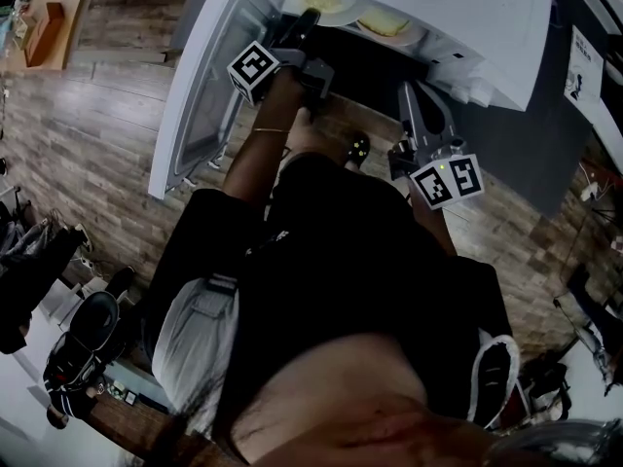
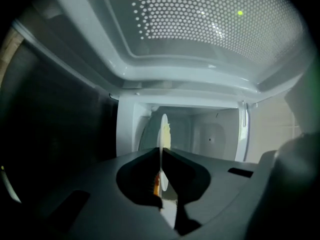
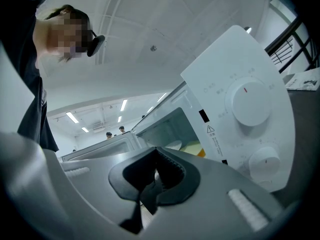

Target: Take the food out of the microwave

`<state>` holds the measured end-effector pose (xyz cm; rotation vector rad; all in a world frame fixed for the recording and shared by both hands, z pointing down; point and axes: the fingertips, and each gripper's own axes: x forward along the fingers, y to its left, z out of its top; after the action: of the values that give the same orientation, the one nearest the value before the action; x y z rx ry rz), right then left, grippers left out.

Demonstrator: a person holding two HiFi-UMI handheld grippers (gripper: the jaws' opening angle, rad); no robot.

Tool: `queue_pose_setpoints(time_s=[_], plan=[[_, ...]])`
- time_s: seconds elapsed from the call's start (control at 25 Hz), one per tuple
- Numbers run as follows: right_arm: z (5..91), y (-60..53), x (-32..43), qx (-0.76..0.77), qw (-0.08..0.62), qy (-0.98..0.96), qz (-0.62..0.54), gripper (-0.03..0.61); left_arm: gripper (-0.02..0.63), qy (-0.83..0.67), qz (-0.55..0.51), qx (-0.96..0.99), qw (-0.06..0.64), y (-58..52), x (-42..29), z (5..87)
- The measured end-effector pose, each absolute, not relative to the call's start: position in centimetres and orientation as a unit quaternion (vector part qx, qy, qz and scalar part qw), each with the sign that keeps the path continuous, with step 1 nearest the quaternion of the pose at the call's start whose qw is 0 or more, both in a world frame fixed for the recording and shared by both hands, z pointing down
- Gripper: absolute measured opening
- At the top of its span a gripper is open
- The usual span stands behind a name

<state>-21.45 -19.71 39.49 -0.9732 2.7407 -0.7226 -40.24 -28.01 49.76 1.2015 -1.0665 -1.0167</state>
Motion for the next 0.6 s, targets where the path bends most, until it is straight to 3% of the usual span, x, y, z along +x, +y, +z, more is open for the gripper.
queue_pose_setpoints(time_s=[0.6], plan=[[39.8,-19.3,-20.6,-0.306,0.082,0.915,-0.249,0.000,0.015,-0.452,-0.434,0.524,0.576,-24.6,-38.4,47.6]])
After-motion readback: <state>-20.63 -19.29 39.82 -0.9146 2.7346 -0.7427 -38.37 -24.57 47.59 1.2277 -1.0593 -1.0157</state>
